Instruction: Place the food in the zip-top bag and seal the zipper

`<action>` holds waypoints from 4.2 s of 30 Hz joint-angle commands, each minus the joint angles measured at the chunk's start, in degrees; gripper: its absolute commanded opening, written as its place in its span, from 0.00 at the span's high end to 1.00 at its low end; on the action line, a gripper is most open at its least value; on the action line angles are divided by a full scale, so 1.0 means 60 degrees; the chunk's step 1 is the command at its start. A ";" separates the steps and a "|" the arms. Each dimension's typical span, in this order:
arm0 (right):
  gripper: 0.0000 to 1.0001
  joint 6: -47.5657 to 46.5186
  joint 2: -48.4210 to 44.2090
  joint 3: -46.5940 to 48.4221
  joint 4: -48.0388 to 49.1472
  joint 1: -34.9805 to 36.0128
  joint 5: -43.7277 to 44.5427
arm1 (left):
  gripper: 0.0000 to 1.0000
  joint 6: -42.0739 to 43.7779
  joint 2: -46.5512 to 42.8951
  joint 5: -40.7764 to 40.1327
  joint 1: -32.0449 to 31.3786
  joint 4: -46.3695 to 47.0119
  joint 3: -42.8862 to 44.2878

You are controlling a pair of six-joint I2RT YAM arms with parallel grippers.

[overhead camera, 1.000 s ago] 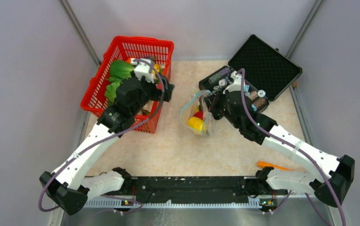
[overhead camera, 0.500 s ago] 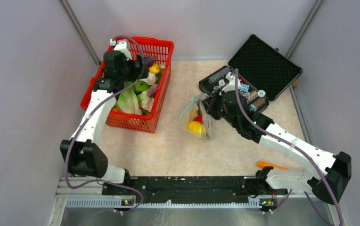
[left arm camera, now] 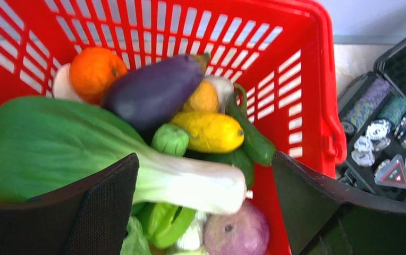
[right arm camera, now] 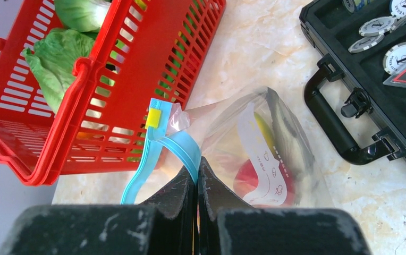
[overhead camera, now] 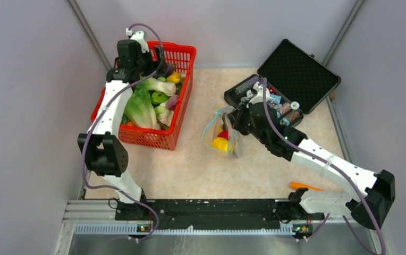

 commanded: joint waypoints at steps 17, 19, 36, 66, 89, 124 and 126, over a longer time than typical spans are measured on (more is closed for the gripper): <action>1.00 -0.0281 0.0421 0.0624 0.0190 -0.0187 0.0038 | 0.01 0.3358 0.5322 0.3160 0.1080 0.0379 0.4939; 1.00 -0.0243 0.0424 0.0619 0.0193 -0.0195 0.0007 | 0.01 0.3582 0.5545 0.2984 0.1104 0.0451 0.5214; 1.00 -0.0116 0.0505 0.0564 0.0452 -0.0251 -0.0328 | 0.08 0.5697 0.6350 0.4644 0.1133 -0.2807 0.5731; 1.00 0.0036 0.0152 0.0096 0.0759 -0.0277 -0.0475 | 0.96 -0.0471 -0.0468 0.7327 0.1128 0.5178 -0.2127; 1.00 0.0365 0.0206 0.0004 0.1435 -0.0302 -0.0522 | 0.93 -1.2221 -0.2505 0.7900 -0.0653 1.8842 -0.8126; 1.00 0.1109 -0.0274 0.0076 0.1501 -0.0571 -0.0955 | 0.75 0.1623 -0.5574 0.3795 -0.5821 0.2822 -0.7041; 1.00 0.1181 -0.0263 0.0134 0.1603 -0.0590 -0.1298 | 0.71 0.1289 -0.5548 0.3910 -0.5879 0.3732 -0.7423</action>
